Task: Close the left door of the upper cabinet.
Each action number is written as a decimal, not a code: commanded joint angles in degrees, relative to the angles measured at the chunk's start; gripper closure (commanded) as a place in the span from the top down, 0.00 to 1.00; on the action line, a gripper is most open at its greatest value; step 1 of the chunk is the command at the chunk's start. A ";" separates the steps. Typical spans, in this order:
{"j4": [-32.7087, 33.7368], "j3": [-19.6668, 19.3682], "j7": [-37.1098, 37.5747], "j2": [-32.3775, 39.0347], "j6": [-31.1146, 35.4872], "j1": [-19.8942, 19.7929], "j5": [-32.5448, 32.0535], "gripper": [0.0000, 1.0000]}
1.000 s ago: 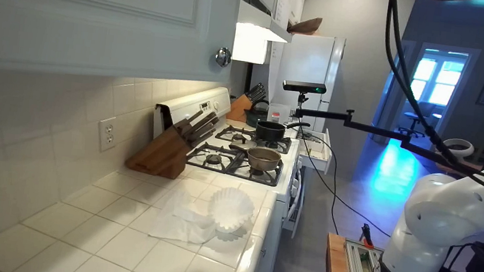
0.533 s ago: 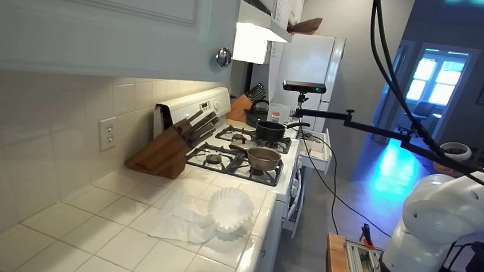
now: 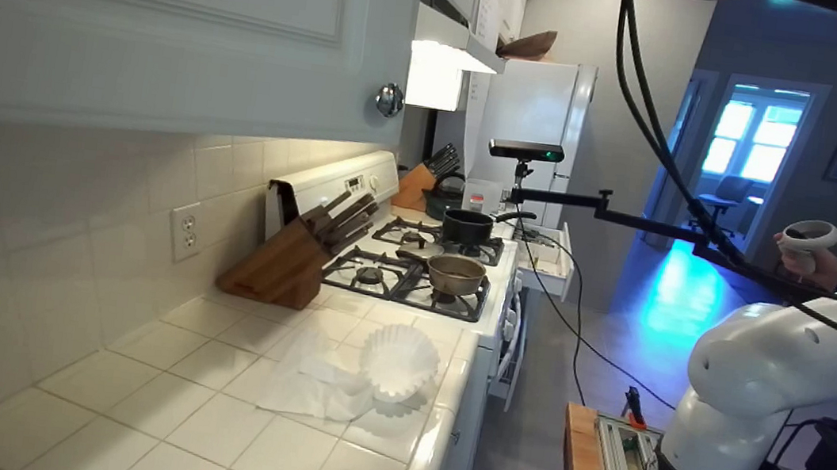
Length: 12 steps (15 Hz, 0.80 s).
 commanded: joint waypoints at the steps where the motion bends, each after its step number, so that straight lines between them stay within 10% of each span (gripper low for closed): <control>1: -0.32 -0.49 5.66 -6.75 -7.81 -3.09 -0.89 1.00; 4: -1.02 -2.85 1.68 -8.26 -14.38 4.83 -0.28 1.00; 12: 1.76 -3.12 1.33 -6.69 -17.82 8.21 0.30 1.00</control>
